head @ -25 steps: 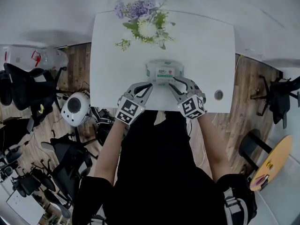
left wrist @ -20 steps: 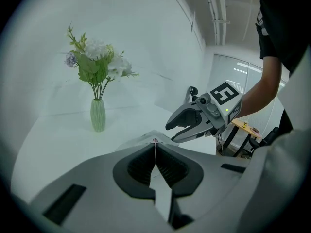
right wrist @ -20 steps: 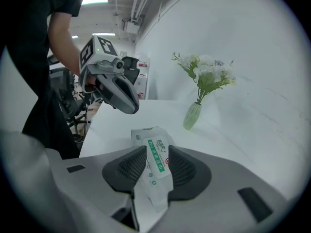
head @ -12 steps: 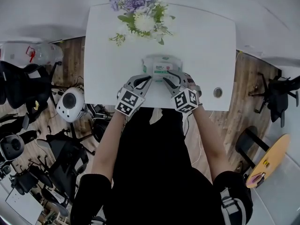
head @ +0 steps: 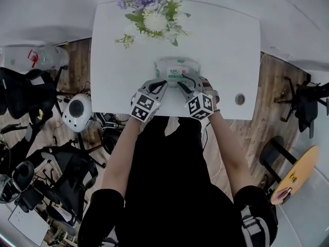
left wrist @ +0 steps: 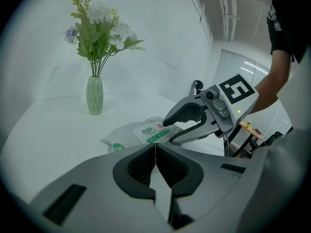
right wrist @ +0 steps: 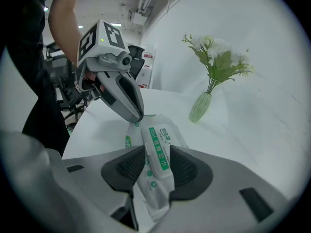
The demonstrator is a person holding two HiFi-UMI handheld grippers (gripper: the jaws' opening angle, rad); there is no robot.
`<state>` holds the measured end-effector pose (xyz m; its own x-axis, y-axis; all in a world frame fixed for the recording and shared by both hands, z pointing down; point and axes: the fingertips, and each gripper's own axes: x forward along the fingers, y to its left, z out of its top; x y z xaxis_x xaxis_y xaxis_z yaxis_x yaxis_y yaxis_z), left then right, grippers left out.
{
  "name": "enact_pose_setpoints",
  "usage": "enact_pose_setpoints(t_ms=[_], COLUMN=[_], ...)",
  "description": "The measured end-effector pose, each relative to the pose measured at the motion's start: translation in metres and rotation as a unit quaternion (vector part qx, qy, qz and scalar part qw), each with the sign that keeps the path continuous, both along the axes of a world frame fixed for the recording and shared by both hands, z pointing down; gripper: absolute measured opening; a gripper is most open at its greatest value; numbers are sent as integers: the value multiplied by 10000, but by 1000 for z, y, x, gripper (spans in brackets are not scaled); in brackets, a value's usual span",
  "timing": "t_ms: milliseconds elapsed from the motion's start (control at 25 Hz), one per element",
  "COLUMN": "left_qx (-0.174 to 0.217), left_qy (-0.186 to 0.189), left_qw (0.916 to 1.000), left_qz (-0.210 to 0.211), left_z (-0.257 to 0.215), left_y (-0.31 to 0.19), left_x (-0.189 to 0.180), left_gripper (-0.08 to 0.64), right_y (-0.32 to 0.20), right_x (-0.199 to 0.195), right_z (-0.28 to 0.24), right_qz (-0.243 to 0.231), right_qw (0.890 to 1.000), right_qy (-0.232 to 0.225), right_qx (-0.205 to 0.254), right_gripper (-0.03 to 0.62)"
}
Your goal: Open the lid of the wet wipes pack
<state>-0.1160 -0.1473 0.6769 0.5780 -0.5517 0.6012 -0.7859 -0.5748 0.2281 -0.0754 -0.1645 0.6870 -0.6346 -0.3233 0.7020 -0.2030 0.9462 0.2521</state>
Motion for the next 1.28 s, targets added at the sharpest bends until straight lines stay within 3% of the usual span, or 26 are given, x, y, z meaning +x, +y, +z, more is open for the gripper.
enact_pose_setpoints(t_ms=[640, 920, 1280], left_qx=[-200, -200, -99], left_qy=[-24, -12, -131], left_qw=[9997, 9997, 9998], left_qz=[-126, -119, -60], left_z=[17, 19, 22], left_y=[-1, -1, 1], left_x=[1, 0, 2], left_gripper=[25, 25, 25], right_y=[7, 9, 12], right_x=[-8, -10, -10], right_z=[2, 5, 6], right_qz=[-647, -847, -719], right_qw=[9949, 9925, 9949], right_qy=[609, 768, 703], right_qx=[485, 424, 68], right_gripper=[139, 124, 86])
